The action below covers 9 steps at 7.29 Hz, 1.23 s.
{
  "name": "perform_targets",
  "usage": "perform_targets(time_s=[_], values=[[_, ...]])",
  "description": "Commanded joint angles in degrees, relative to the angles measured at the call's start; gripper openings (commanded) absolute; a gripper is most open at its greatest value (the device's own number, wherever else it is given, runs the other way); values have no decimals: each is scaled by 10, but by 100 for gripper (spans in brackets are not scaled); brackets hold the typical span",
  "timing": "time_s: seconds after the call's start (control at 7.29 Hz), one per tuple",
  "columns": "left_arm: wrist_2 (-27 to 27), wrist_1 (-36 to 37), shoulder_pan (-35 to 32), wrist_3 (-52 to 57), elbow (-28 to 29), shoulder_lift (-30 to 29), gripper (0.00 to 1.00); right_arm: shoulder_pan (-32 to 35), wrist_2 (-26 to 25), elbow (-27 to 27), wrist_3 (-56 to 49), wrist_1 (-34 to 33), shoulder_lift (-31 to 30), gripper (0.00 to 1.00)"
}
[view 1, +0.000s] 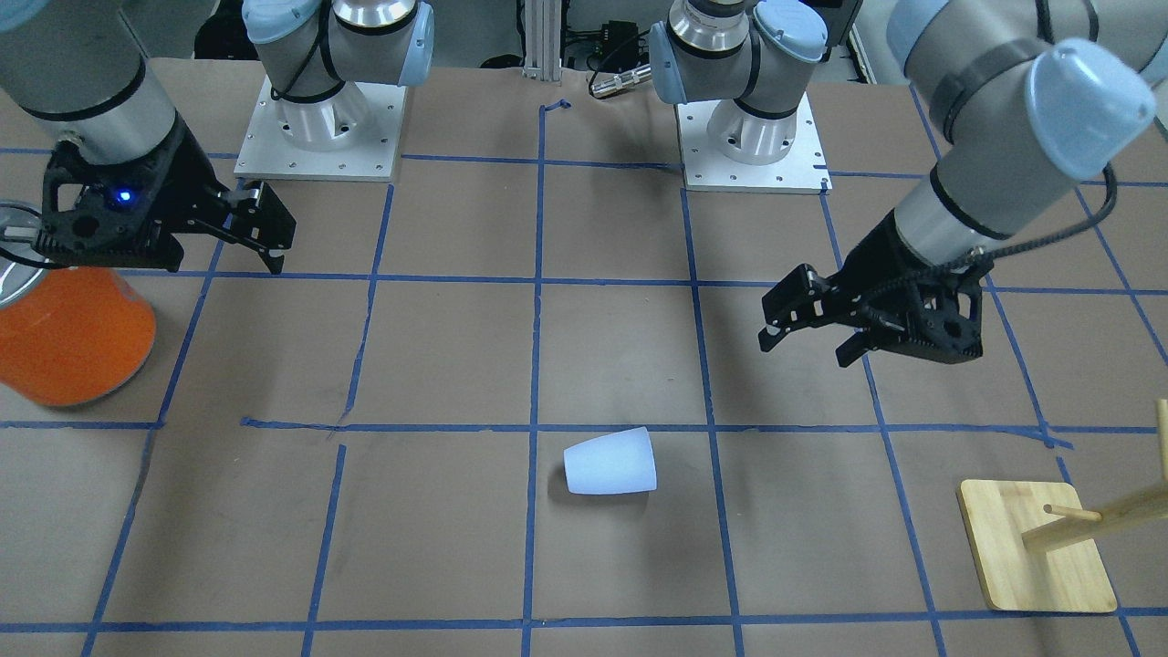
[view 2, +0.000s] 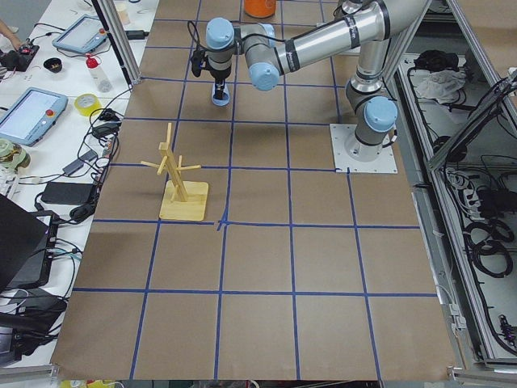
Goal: Flip cup
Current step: 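Raise the right gripper away while the left gripper reaches toward the cup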
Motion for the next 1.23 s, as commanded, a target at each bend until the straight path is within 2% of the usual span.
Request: perform_targets(time_s=[0.0, 0.14, 0.41, 0.69, 1.1], values=[[-116, 23, 0, 1, -8, -67, 100, 10, 0, 1, 7, 6, -3, 100], [-136, 44, 0, 1, -7, -89, 100, 27, 0, 1, 7, 5, 2, 100], [-137, 107, 0, 1, -7, -136, 100, 34, -3, 6, 6, 5, 3, 100], [-212, 107, -7, -6, -11, -157, 100, 28, -4, 3, -2, -4, 3, 100], [-220, 107, -15, -10, -19, -165, 98, 28, -3, 3, 7, -7, 3, 100]])
